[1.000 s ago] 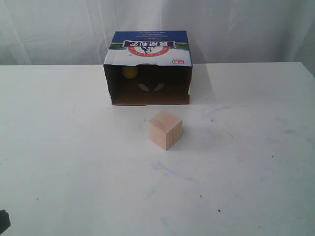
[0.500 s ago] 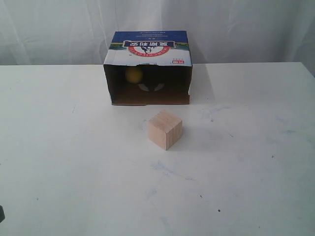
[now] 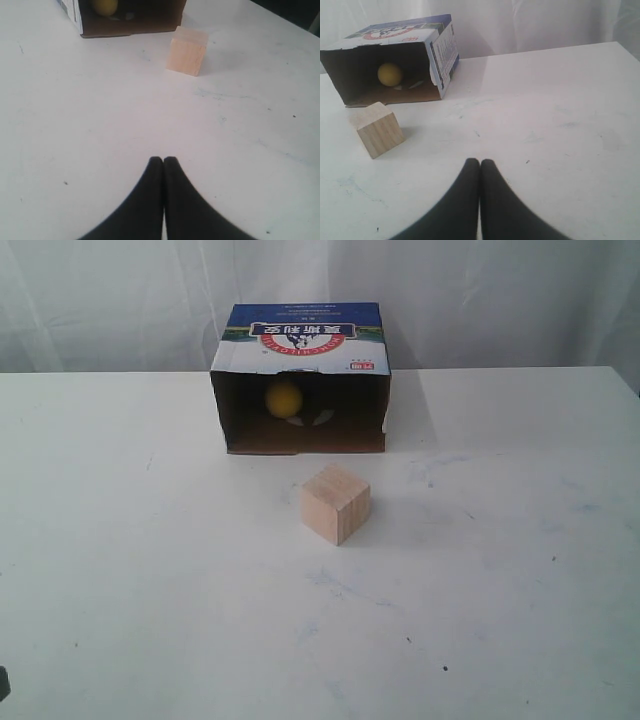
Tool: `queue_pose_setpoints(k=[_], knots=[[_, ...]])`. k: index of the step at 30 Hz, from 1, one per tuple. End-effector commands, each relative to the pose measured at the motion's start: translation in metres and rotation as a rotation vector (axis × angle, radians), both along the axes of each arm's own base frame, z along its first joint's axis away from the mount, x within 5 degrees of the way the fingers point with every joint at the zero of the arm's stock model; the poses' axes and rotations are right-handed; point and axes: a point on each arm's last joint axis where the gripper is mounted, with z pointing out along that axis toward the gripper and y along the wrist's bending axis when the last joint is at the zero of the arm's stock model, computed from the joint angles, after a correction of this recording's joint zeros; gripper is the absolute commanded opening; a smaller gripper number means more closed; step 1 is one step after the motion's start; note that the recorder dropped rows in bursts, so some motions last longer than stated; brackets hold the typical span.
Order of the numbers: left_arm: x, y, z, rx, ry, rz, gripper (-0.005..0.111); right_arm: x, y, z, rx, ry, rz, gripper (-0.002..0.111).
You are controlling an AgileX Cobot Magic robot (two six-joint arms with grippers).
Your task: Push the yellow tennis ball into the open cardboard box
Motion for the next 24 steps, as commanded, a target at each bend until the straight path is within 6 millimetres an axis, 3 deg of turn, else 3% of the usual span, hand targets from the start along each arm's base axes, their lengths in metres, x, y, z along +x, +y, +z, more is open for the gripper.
queue_pose_setpoints(k=[1,5,24], knots=[[0.0020,0.0049,-0.0021,0.151,-0.065,0.010,0.000,0.0005,-0.0004,0.0000,0.002,-0.005,-0.009,0.000],[0.0042,0.0093,-0.0014,0.285,-0.135,0.020,0.000,0.0005,-0.0004,0.0000,0.002,-0.005,-0.009,0.000],[0.0036,0.0101,-0.0040,0.294,-0.105,0.022,0.000,0.0005,-0.0004,0.0000,0.002,-0.005,-0.009,0.000]])
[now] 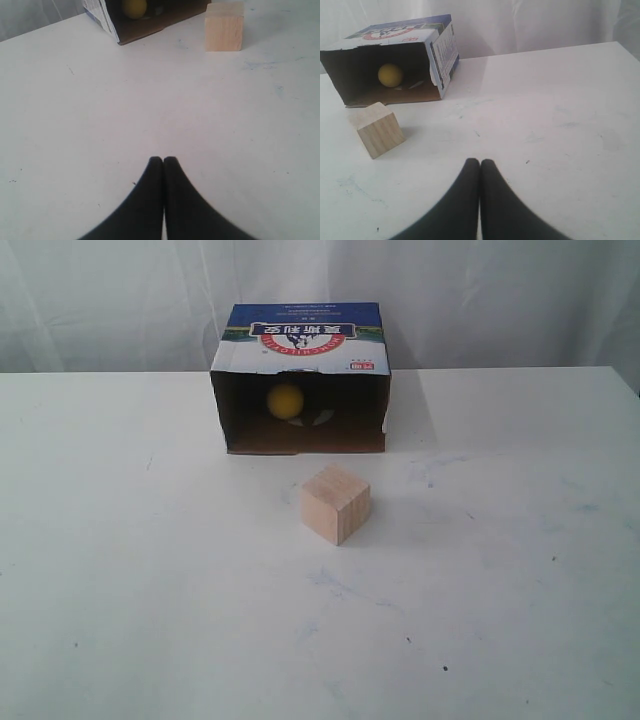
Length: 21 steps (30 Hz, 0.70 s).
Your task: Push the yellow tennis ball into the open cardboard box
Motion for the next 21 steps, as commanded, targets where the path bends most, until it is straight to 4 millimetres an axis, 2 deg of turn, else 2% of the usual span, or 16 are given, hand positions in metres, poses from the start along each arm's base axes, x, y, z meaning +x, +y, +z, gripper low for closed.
queue_pose_setpoints(k=[1,21], knots=[[-0.0003,0.0002,-0.0013,0.000,0.004,0.001,0.000,0.0005,-0.0004,0.0000,0.000,-0.006,-0.009,0.000],[-0.0003,0.0002,-0.0013,0.000,0.004,0.001,0.000,0.0005,-0.0004,0.0000,0.017,-0.003,-0.013,0.000]])
